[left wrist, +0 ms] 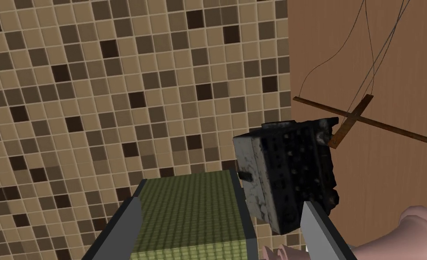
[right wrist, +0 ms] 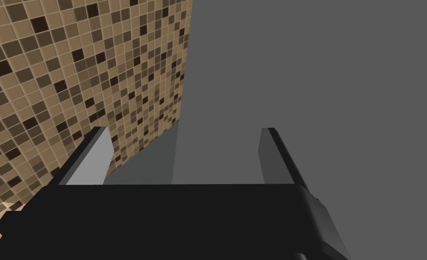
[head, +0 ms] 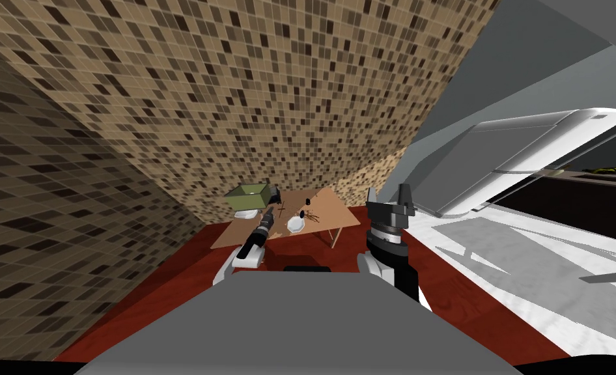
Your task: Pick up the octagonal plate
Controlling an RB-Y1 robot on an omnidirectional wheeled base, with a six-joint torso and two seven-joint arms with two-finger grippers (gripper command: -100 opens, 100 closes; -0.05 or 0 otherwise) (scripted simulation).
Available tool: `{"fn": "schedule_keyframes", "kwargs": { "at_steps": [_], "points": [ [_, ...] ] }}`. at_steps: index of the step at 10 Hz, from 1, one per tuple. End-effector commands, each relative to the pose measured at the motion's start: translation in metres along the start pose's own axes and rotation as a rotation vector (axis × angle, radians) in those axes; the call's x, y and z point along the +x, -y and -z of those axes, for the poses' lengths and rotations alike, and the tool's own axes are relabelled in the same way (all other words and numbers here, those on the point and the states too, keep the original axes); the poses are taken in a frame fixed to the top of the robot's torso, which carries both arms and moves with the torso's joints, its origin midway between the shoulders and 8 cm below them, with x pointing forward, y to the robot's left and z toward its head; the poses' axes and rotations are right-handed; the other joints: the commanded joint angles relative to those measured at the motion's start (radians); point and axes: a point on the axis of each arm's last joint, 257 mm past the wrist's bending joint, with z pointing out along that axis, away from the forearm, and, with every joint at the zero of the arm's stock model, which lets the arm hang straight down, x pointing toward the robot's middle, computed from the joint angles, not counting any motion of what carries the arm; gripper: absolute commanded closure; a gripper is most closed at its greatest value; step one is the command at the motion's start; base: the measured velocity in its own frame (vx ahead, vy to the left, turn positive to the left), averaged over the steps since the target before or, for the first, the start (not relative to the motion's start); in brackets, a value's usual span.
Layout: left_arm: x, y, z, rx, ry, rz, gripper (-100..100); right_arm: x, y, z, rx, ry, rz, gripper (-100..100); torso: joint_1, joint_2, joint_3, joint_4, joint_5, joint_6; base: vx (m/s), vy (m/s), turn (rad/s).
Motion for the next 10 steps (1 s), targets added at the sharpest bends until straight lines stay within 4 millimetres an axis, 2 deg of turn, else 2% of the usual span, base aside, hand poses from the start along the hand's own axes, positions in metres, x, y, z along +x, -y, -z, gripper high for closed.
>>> {"fn": "schedule_keyframes", "kwargs": {
  "at_steps": [1,4,5,8,9,10],
  "points": [
    [0.002,-0.028,-0.002,-0.074,0.000,0.017,-100,0.000,0.000,0.000,0.000,0.000,0.000,0,0.000,0.000,0.000,0.000,0.000,0.000,0.031,-0.026,-0.015],
    [0.009,-0.078,-0.007,-0.214,-0.002,0.056,-100,0.000,0.000,0.000,0.000,0.000,0.000,0,-0.002,-0.001,-0.001,0.000,0.000,0.000,0.042,-0.049,-0.013],
    [0.009,-0.079,-0.007,-0.216,-0.001,0.056,-100,0.000,0.000,0.000,0.000,0.000,0.000,0,-0.002,-0.001,0.000,0.000,0.000,0.000,0.018,-0.032,0.000],
    [0.021,-0.127,-0.005,-0.353,-0.005,0.099,-100,0.000,0.000,0.000,0.000,0.000,0.000,0,0.000,0.000,0.000,0.000,0.000,0.000,0.024,-0.032,-0.015],
    [0.021,-0.129,-0.005,-0.360,-0.004,0.099,-100,0.000,0.000,0.000,0.000,0.000,0.000,0,-0.001,0.000,0.000,0.000,0.000,0.000,0.026,-0.030,0.001],
    [0.025,-0.145,-0.003,-0.408,-0.006,0.113,-100,0.000,0.000,0.000,0.000,0.000,0.000,0,0.000,0.000,0.000,0.000,0.000,0.000,0.025,-0.022,-0.008]
  ]
}}
